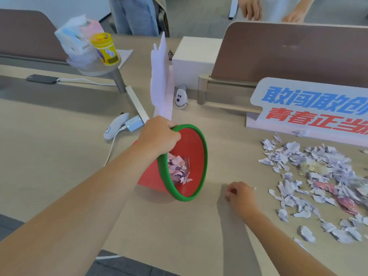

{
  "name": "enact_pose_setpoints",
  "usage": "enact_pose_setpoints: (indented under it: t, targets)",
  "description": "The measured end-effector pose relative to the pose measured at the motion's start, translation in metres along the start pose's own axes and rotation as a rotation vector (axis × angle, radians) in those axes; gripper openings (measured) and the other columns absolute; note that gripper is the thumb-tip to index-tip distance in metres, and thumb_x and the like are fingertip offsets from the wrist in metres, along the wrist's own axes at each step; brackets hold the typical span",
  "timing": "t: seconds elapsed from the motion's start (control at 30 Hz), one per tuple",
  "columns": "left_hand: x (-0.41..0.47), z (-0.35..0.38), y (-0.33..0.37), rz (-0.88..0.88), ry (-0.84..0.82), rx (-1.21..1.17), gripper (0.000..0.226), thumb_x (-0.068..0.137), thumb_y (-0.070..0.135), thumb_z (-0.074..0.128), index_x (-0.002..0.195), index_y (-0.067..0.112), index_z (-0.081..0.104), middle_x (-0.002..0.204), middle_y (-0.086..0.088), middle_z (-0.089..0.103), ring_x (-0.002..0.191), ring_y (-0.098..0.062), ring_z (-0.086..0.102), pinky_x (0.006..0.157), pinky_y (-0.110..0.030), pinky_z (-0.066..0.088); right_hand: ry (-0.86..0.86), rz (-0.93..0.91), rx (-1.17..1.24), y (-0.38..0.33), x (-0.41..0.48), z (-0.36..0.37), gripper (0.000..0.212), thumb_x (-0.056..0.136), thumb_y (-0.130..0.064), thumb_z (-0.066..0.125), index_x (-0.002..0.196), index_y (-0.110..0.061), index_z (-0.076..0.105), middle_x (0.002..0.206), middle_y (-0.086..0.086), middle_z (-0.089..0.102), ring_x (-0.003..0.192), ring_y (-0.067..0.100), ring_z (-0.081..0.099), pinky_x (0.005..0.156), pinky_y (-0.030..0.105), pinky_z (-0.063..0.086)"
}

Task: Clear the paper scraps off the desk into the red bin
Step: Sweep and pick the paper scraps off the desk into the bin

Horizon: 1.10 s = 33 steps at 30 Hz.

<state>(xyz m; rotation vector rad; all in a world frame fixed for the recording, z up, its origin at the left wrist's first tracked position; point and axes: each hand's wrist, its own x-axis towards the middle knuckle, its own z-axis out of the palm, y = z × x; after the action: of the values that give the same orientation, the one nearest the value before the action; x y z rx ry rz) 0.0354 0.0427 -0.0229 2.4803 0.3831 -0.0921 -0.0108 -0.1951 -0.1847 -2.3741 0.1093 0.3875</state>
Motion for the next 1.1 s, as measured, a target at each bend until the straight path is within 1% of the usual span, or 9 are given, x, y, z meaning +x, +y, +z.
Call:
enact_pose_setpoints:
  t: [0.07, 0.13, 0.33, 0.5, 0.6, 0.67, 0.77, 0.9, 1.1]
  targets:
    - [0.002, 0.006, 0.007, 0.019, -0.01, -0.002, 0.023, 0.072, 0.011, 0.057, 0.085, 0.003, 0.075, 0.06, -0.008, 0.054, 0.055, -0.02, 0.046, 0.056, -0.033, 0.045, 0.168, 0.106, 0.258, -0.019, 0.003, -0.024, 0.016, 0.082, -0.009, 0.059, 0.068, -0.017, 0.062, 0.062, -0.003, 0.056, 0.064, 0.021, 0.053, 0.054, 0.027, 0.037]
    - [0.003, 0.014, 0.019, 0.046, -0.023, -0.007, 0.022, 0.072, 0.012, 0.059, 0.084, 0.001, 0.074, 0.059, -0.007, 0.051, 0.055, -0.02, 0.043, 0.054, -0.03, 0.038, 0.286, 0.0, 0.386, -0.049, -0.001, -0.049, 0.013, 0.082, -0.015, 0.06, 0.07, -0.02, 0.062, 0.06, -0.005, 0.057, 0.058, 0.015, 0.051, 0.053, 0.021, 0.039]
    - [-0.005, 0.054, 0.074, 0.186, -0.114, -0.016, 0.019, 0.071, 0.015, 0.059, 0.079, 0.009, 0.076, 0.059, -0.01, 0.06, 0.057, -0.02, 0.046, 0.052, -0.029, 0.038, 0.102, -0.26, 0.21, -0.089, -0.021, -0.078, 0.02, 0.09, -0.021, 0.057, 0.106, -0.018, 0.068, 0.096, -0.012, 0.062, 0.087, 0.005, 0.055, 0.076, 0.013, 0.039]
    - [-0.003, 0.077, 0.105, 0.239, -0.148, 0.053, 0.018, 0.072, 0.015, 0.061, 0.075, 0.0, 0.072, 0.058, -0.011, 0.056, 0.054, -0.022, 0.043, 0.051, -0.03, 0.036, 0.48, -0.05, 0.477, -0.018, -0.052, -0.113, 0.019, 0.092, -0.023, 0.052, 0.105, -0.026, 0.066, 0.101, -0.012, 0.067, 0.097, 0.005, 0.059, 0.084, 0.02, 0.044]
    - [0.0, 0.086, 0.114, 0.249, -0.154, 0.086, 0.016, 0.071, 0.015, 0.061, 0.068, 0.0, 0.067, 0.056, -0.01, 0.053, 0.056, -0.024, 0.044, 0.051, -0.029, 0.034, 0.637, 0.169, 0.298, 0.053, -0.073, -0.107, 0.027, 0.087, -0.026, 0.059, 0.114, -0.019, 0.06, 0.116, 0.001, 0.057, 0.115, 0.022, 0.051, 0.09, 0.028, 0.037]
    - [0.001, 0.09, 0.12, 0.249, -0.156, 0.105, 0.016, 0.07, 0.015, 0.062, 0.067, 0.0, 0.068, 0.054, -0.008, 0.052, 0.055, -0.025, 0.044, 0.051, -0.029, 0.035, 0.565, 0.282, 0.125, 0.095, -0.082, -0.086, 0.06, 0.079, -0.043, 0.064, 0.13, -0.018, 0.047, 0.14, 0.018, 0.037, 0.129, 0.037, 0.036, 0.102, 0.04, 0.035]
    - [0.0, 0.094, 0.126, 0.243, -0.154, 0.123, 0.013, 0.069, 0.014, 0.063, 0.059, 0.005, 0.062, 0.049, -0.005, 0.048, 0.053, -0.024, 0.043, 0.049, -0.029, 0.033, 0.414, 0.392, -0.046, 0.126, -0.083, -0.052, 0.091, 0.072, -0.067, 0.055, 0.145, -0.028, 0.015, 0.153, 0.019, 0.005, 0.142, 0.033, 0.006, 0.115, 0.05, 0.015]
    - [0.002, 0.096, 0.127, 0.236, -0.133, 0.109, 0.014, 0.069, 0.012, 0.063, 0.055, 0.009, 0.06, 0.046, -0.003, 0.041, 0.049, -0.022, 0.036, 0.048, -0.028, 0.03, 0.399, 0.299, -0.132, 0.113, -0.058, -0.039, 0.095, 0.075, -0.07, 0.047, 0.147, -0.031, -0.001, 0.156, 0.011, -0.014, 0.142, 0.028, -0.023, 0.116, 0.048, -0.008]
    - [0.006, 0.09, 0.122, 0.215, -0.096, 0.066, 0.019, 0.068, 0.008, 0.061, 0.054, 0.006, 0.048, 0.062, -0.008, 0.038, 0.058, -0.021, 0.031, 0.051, -0.03, 0.024, 0.37, 0.131, -0.259, 0.087, -0.027, -0.018, 0.095, 0.071, -0.079, 0.036, 0.146, -0.031, 0.001, 0.157, 0.012, -0.016, 0.14, 0.03, -0.027, 0.112, 0.046, -0.017]
